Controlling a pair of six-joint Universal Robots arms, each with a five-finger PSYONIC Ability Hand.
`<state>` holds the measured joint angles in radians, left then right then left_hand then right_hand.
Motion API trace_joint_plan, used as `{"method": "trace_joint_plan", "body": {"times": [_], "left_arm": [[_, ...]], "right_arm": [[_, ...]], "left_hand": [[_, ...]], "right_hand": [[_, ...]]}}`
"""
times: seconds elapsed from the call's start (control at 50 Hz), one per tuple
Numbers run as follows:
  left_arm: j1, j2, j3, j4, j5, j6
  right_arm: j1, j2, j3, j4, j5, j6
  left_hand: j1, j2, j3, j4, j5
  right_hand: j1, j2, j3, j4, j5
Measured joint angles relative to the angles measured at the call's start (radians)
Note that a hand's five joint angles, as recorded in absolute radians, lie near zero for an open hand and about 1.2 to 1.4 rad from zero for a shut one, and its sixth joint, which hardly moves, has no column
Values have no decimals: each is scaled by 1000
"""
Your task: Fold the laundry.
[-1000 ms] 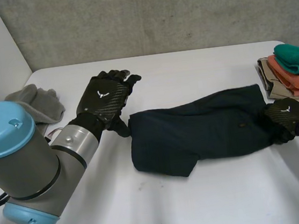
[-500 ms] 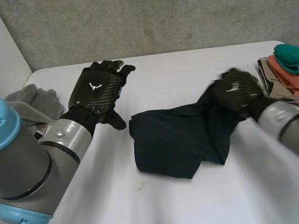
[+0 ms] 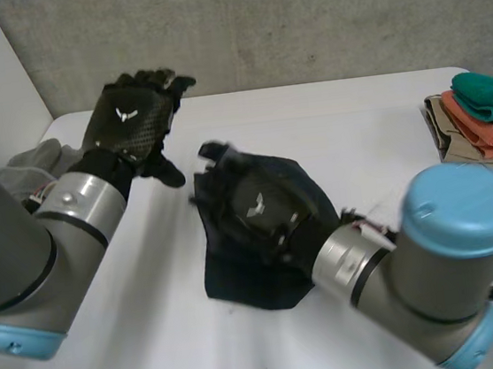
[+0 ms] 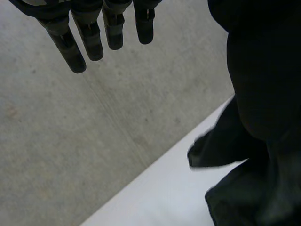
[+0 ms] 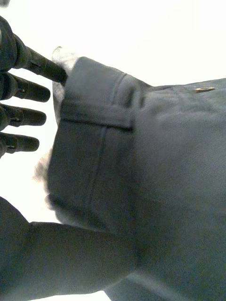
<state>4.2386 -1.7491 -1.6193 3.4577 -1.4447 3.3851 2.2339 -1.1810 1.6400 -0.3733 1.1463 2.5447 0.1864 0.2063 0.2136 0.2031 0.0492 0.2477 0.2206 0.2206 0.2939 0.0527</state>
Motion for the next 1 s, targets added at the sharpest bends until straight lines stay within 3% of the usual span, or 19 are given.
{"method": "trace_joint_plan", "body": {"times": [0.1, 0.24, 0.42, 0.58, 0.72, 0.88, 1.0], "left_arm": [[-7, -7, 75, -7, -8, -37], [-77, -87, 203, -71, -65, -106], [-256, -239, 356, -137, -212, -118], [-338, -395, 435, -168, -260, -106], [-333, -511, 444, -217, -298, -38], [-228, -560, 390, -241, -335, 116], [-182, -559, 338, -245, -329, 167]], "right_arm": [[-56, -135, 17, -3, 13, 392], [-182, -196, -15, 92, 82, 624], [-257, -149, -90, 255, 158, 635], [-291, -106, -130, 295, 152, 628], [-287, 51, -213, 354, 136, 613], [-257, 252, -322, 397, 148, 538], [-227, 328, -359, 401, 205, 417]], "left_hand": [[0, 0, 0, 0, 0], [0, 0, 0, 0, 0], [0, 0, 0, 0, 0], [0, 0, 0, 0, 0], [0, 0, 0, 0, 0], [4, 0, 0, 1, 0], [7, 0, 0, 1, 0]], "right_hand": [[0, 0, 0, -77, -4], [0, 0, 0, -79, -4], [0, 0, 0, -79, -4], [0, 0, 0, -79, -4], [0, 0, 0, -79, -4], [0, -3, 0, -79, -4], [-25, -12, 0, -79, -4]]}}
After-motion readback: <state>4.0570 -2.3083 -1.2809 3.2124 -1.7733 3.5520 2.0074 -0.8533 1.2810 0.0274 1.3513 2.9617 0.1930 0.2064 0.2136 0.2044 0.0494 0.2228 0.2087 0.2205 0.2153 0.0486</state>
